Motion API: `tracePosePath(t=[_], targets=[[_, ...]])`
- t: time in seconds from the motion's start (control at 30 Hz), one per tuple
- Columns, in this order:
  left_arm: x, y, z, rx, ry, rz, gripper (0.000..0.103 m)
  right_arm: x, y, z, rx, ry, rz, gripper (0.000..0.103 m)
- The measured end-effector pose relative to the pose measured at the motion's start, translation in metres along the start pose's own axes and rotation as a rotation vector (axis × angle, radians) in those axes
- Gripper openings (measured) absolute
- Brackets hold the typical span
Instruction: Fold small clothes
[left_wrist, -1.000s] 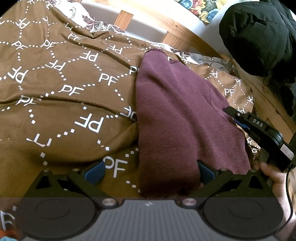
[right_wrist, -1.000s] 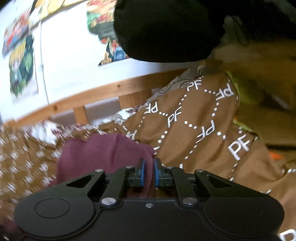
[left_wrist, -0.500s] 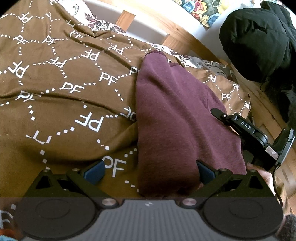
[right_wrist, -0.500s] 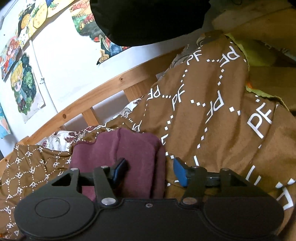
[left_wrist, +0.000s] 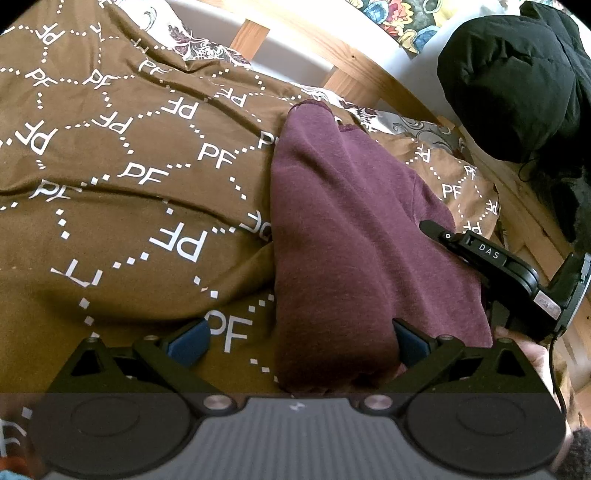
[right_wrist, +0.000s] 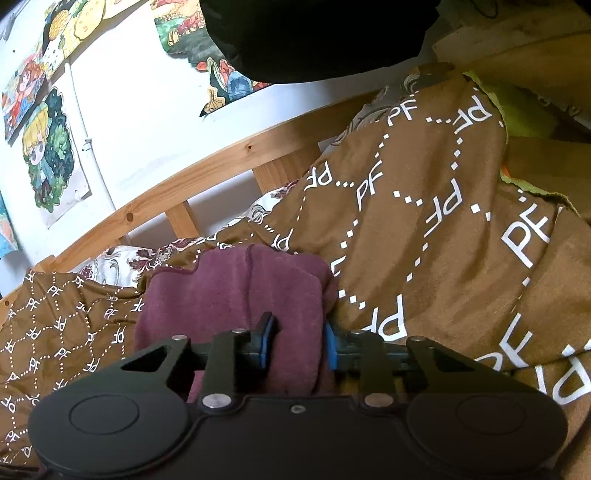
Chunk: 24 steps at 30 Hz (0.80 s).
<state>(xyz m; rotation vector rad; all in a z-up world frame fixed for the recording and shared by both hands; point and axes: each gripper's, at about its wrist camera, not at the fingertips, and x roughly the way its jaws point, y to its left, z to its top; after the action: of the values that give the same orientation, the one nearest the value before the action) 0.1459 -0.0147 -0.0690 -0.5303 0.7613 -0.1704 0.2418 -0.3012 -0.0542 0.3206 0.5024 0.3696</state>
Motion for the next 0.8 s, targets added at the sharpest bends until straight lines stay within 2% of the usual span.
tracePosePath(t=[0.4,0.57,0.6,0.67,0.7,0.73,0.8], targets=[[-0.006,0.002,0.010,-0.015,-0.002,-0.055,0.102,-0.005,0.006,-0.001,-0.018,-0.008,-0.025,0.026],[-0.003,-0.003,0.022,-0.006,0.043,-0.116,0.102,-0.005,0.008,0.001,-0.019,-0.015,-0.022,0.024],[-0.001,-0.004,0.023,-0.009,0.047,-0.127,0.100,-0.005,0.008,0.001,-0.015,-0.015,-0.021,0.024],[0.007,-0.006,0.026,-0.014,0.092,-0.137,0.088,-0.005,0.007,0.001,-0.004,-0.017,-0.017,0.024],[0.012,-0.007,0.027,-0.015,0.130,-0.130,0.077,-0.005,0.006,0.002,0.002,-0.020,-0.015,0.023],[0.016,-0.010,0.027,-0.015,0.150,-0.108,0.072,-0.006,0.006,0.002,0.007,-0.023,-0.011,0.023],[0.013,-0.015,0.025,0.002,0.130,-0.091,0.064,-0.009,0.007,0.003,0.008,-0.039,-0.005,0.020]])
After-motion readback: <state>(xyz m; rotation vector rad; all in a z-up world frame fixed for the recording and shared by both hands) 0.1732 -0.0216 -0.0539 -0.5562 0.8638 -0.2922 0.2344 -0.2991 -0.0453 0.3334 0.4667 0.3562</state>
